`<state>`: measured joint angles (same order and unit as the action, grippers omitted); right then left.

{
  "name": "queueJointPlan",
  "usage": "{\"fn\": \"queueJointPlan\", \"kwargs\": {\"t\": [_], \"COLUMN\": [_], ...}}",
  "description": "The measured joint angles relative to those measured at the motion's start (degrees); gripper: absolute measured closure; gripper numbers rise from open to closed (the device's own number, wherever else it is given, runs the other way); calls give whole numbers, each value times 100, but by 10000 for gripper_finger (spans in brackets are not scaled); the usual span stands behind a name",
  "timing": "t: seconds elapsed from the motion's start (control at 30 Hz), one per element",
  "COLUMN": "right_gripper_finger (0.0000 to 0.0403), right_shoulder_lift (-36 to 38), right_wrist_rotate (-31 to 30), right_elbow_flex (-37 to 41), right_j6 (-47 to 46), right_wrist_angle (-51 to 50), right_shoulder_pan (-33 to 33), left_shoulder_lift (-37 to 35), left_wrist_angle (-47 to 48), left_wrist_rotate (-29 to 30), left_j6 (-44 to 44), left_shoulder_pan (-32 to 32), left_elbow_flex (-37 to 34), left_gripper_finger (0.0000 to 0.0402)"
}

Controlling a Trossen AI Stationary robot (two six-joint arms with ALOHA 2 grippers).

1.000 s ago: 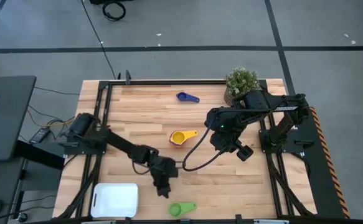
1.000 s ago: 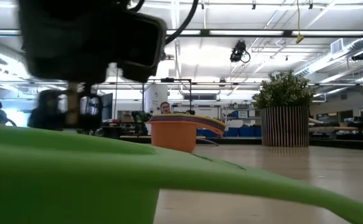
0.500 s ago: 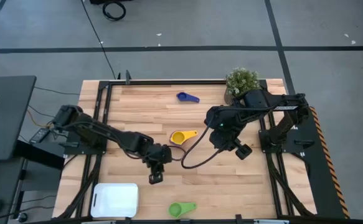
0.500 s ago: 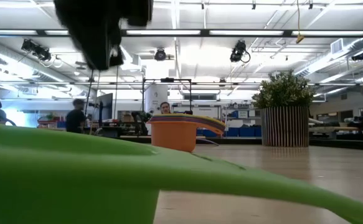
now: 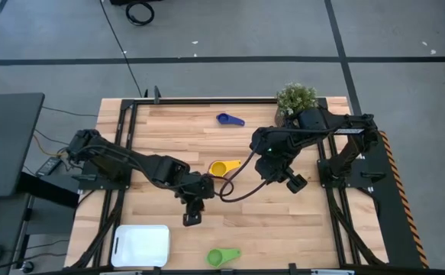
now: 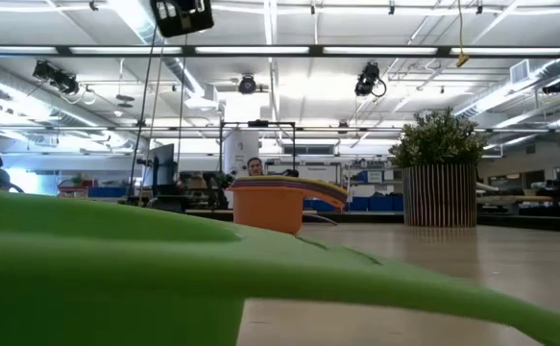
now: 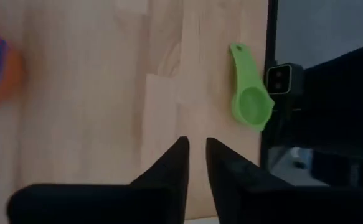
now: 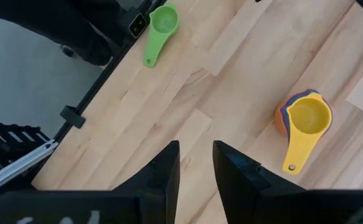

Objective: Nest measuring cups in basket
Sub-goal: Stack the green measuring cup into the yellow measuring cup

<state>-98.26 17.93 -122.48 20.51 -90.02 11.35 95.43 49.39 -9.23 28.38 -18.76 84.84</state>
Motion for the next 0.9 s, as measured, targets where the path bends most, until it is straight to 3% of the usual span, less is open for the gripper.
{"fn": "queueJointPlan", "kwargs": {"t": [0.33, 0.6, 0.9], "right_gripper_finger": [300, 300, 300], "right_shoulder_lift": [0, 0, 0], "right_wrist_rotate": [9, 11, 13], "right_elbow_flex": [0, 0, 0], "right_j6": [8, 16, 7], "right_wrist_angle": [2, 0, 0], "right_shoulder_pan": [109, 177, 182], "left_shoulder_lift": [553, 1124, 1686], "left_wrist_angle": [-621, -1175, -1774], "left_wrist_rotate": [-381, -565, -555], "left_j6": [998, 1592, 1699], "left_shoulder_pan": [-299, -694, -954], "left_elbow_flex": [0, -2, -9], "left_gripper_finger": [268, 266, 266]}}
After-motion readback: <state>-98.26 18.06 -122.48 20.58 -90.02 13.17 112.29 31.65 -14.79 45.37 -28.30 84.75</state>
